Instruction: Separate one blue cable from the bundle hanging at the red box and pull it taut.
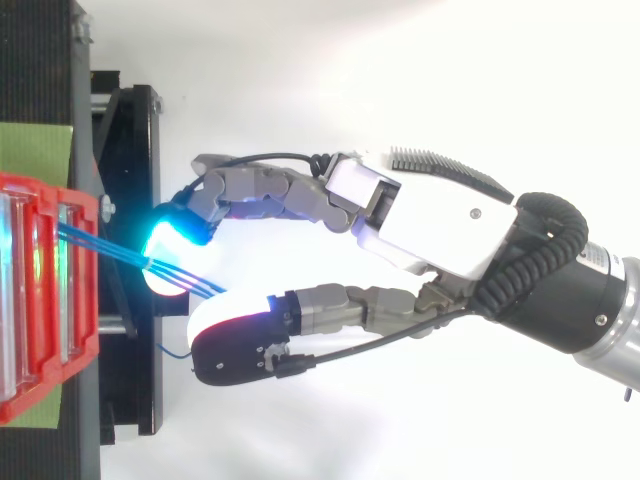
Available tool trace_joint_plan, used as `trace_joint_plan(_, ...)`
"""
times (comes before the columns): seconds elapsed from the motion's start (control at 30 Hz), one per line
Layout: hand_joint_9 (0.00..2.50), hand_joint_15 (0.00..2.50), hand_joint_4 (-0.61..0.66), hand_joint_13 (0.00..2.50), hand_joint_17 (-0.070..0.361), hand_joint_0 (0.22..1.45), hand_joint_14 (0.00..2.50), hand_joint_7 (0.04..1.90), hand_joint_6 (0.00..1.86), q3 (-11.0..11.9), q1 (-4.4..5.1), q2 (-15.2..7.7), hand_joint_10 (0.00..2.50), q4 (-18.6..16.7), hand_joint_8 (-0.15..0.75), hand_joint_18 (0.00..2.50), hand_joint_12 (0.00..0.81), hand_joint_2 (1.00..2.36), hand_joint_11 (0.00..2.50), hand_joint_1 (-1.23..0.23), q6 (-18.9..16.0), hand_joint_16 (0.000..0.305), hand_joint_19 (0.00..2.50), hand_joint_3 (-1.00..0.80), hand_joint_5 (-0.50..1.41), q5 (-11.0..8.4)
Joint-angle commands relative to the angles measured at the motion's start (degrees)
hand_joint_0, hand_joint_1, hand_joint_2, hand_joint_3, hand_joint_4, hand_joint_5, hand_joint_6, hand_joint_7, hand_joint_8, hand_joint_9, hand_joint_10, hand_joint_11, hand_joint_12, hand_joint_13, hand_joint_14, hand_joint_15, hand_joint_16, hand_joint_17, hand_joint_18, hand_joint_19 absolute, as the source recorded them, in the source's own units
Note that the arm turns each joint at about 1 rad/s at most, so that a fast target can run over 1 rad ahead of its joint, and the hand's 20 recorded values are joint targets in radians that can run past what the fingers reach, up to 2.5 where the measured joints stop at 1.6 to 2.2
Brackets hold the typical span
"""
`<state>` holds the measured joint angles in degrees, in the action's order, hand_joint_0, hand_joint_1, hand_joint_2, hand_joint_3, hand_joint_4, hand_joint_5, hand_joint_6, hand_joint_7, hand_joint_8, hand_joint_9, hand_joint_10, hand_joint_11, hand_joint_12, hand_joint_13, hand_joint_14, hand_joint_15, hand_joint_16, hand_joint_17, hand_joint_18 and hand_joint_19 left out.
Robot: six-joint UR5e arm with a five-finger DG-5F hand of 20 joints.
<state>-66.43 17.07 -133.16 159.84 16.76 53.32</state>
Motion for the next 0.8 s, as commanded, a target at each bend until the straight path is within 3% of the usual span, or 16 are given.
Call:
trace_joint_plan(0.0,0.52,0.00,0.28,0.23,0.080,0.60,0.00,1.01,0.50,0.07,-0.02,0.00,0.01,0.03,0.270,0.33,0.260,1.00,0.17,-0.57,-0.41,0.036,0.29,-0.47,-0.15,0.03)
trace_joint_plan(0.23,0.52,0.00,0.28,0.23,0.080,0.60,0.00,1.01,0.50,-0.02,-0.28,0.00,0.01,0.21,0.271,0.33,0.260,1.00,0.17,-0.57,-2.08,0.036,0.29,-0.47,-0.15,0.12)
trace_joint_plan(0.47,0.53,0.00,0.28,0.23,0.080,0.60,0.00,1.01,0.50,-0.02,-1.08,0.00,0.01,2.76,0.273,0.33,0.259,1.00,0.17,-0.57,-4.89,0.036,0.29,-0.47,-0.15,0.21)
trace_joint_plan(0.77,0.53,0.00,0.28,0.23,0.079,0.60,0.00,1.01,0.50,-0.02,-1.51,-0.09,0.01,3.02,0.271,0.33,0.258,1.00,0.18,-0.57,-4.98,0.035,0.29,-0.47,-0.15,1.26)
